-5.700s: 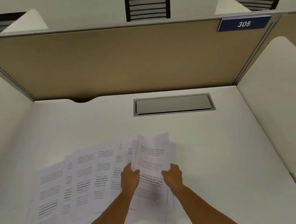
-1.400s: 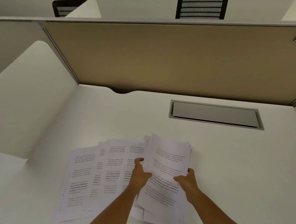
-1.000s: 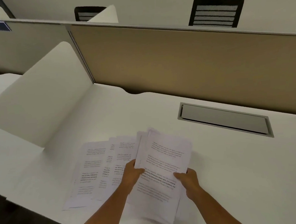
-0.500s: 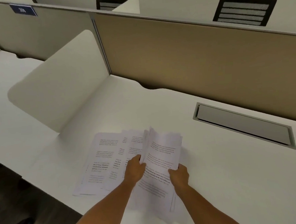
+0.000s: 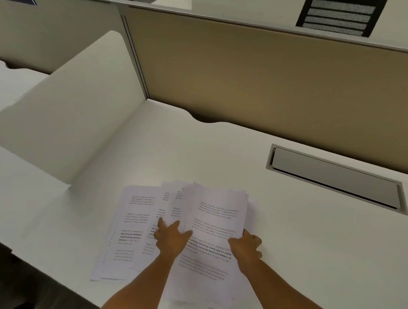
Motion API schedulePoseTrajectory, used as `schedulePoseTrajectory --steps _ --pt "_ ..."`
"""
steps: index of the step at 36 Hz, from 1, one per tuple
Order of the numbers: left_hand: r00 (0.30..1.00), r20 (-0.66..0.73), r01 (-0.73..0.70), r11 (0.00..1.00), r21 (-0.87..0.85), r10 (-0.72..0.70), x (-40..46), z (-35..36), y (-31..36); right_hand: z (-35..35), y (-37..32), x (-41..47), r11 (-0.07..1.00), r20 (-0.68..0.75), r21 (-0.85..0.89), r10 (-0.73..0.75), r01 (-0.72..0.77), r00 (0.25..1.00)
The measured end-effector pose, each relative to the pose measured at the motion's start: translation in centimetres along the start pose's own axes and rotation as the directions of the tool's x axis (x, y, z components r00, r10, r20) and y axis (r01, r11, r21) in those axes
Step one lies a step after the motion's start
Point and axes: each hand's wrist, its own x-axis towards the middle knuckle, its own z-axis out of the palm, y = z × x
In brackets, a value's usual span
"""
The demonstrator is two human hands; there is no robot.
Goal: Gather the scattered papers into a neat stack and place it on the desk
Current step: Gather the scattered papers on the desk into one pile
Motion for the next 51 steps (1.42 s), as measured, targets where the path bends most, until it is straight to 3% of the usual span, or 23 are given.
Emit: schedulePoseTrajectory --steps 10,14,19,24,28,32,37,43,51 --pt "0.999 -0.01 0.03 0.999 0.03 -0.03 1.2 -1.1 -0.3 -0.4 -0.3 1.6 0.96 0.075 0.279 -0.019 -0.003 0.997" --pt "1.0 -0.028 -0.009 0.996 0.09 0.011 1.3 -1.4 -0.5 -0.4 -0.6 1.6 0.911 0.129 0.405 0.033 -0.083 0.991" --pt "0.989 -0.038 -0.131 0.969 0.208 0.142 1.1 -1.3 -0.6 0.2 0.7 3.3 0.916 0.16 0.388 0.043 -0.103 0.986" --pt "0.977 0.069 -0.195 0.978 -0.075 0.2 1.0 -0.9 -0.5 0.4 1.3 4.0 0.917 0.186 0.394 -0.01 -0.065 0.983" --pt "0.971 0.07 -0.21 0.954 -0.213 0.229 1.0 -0.5 -0.4 -0.6 -0.2 2.1 0.918 0.237 0.397 -0.079 -0.022 0.968" --pt "0.971 0.085 -0.175 0.909 -0.379 0.222 0.8 -0.6 0.1 -1.2 -0.5 1.9 0.917 0.304 0.398 -0.127 -0.005 0.944" --pt "0.977 0.141 -0.051 0.814 -0.579 0.162 1.4 -1.3 -0.3 -1.4 0.1 2.3 0.911 0.35 0.405 -0.079 -0.075 0.933" --pt "0.947 0.294 0.089 0.771 -0.63 0.132 1.9 -1.7 -1.8 -2.1 1.2 1.8 0.897 0.421 0.424 -0.07 -0.128 0.904" --pt "0.846 0.424 0.091 0.695 -0.713 0.324 0.0 -3.4 -2.4 -3.7 2.8 0.4 0.87 0.401 0.482 -0.115 -0.103 0.909"
